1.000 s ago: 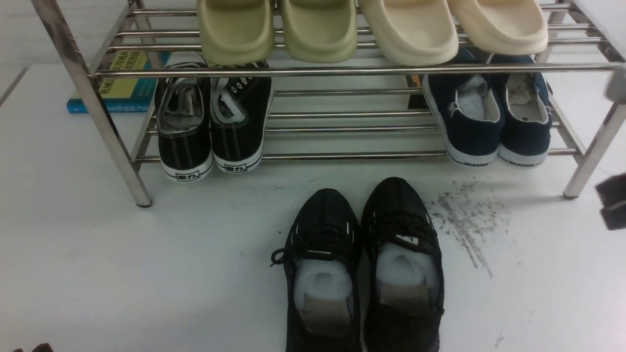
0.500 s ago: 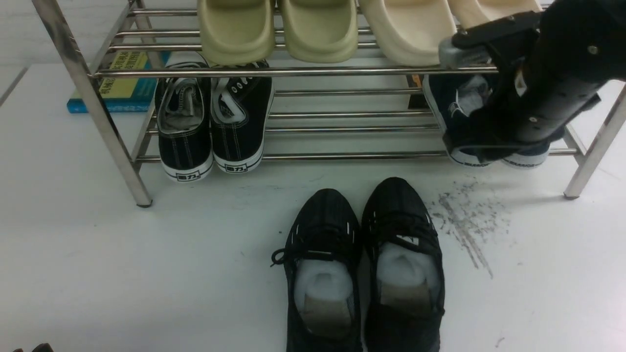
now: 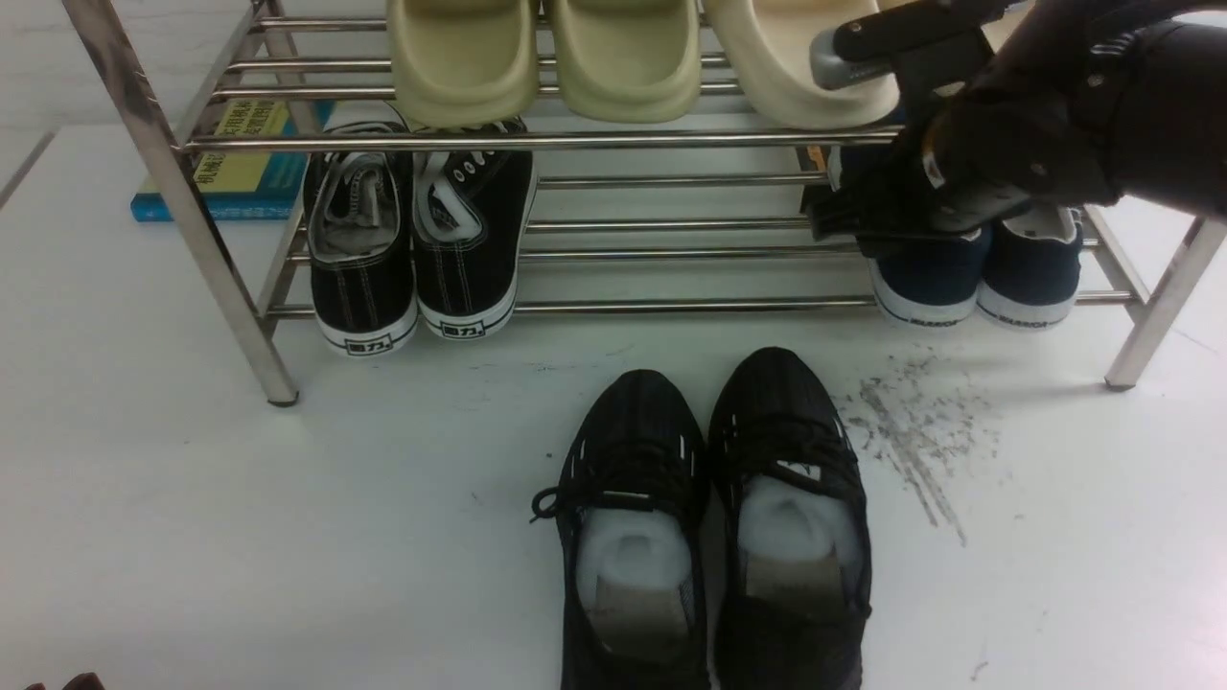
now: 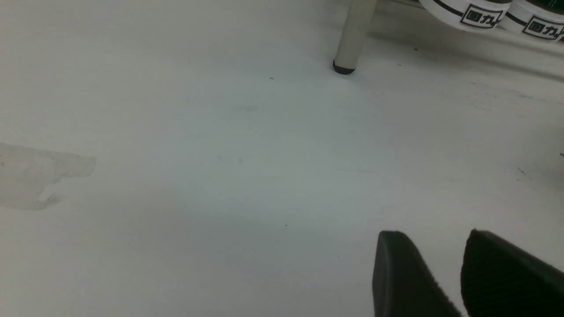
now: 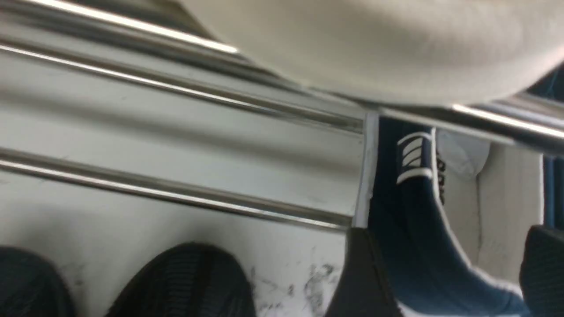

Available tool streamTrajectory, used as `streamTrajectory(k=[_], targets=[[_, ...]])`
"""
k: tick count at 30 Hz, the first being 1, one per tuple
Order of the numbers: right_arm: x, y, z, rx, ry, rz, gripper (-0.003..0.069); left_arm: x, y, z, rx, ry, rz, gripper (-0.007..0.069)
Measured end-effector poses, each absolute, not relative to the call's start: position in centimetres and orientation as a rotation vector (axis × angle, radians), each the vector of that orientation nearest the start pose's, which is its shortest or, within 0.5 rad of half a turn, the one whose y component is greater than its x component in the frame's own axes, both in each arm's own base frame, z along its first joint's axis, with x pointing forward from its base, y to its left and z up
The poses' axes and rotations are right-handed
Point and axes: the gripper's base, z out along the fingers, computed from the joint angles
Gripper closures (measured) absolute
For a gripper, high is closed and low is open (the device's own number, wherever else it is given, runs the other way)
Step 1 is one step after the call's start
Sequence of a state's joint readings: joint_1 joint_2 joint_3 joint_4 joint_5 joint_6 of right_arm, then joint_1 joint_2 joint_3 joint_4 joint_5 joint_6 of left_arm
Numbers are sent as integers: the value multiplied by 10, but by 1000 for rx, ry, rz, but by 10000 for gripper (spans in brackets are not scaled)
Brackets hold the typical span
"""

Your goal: Take the shoes off the shelf with your hand on the white table.

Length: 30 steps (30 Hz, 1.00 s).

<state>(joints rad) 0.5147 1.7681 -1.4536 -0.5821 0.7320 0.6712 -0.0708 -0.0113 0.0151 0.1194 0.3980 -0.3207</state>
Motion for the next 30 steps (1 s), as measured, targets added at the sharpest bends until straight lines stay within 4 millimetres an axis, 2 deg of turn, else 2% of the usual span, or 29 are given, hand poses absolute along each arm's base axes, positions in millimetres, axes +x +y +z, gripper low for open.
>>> streamTrajectory(k=[12, 19, 26, 30], targets=[[378, 170, 260, -163, 2380, -181, 190, 52, 1, 173, -163, 1878, -149, 382], [388, 173, 241, -250, 2364, -287, 190, 52, 1, 173, -163, 1878, -149, 382], [391, 173, 235, -301, 2344, -343, 193, 52, 1, 173, -163, 1878, -149, 382], [391, 172, 235, -305, 2343, -357, 239, 52, 1, 173, -163, 1878, -149, 382]])
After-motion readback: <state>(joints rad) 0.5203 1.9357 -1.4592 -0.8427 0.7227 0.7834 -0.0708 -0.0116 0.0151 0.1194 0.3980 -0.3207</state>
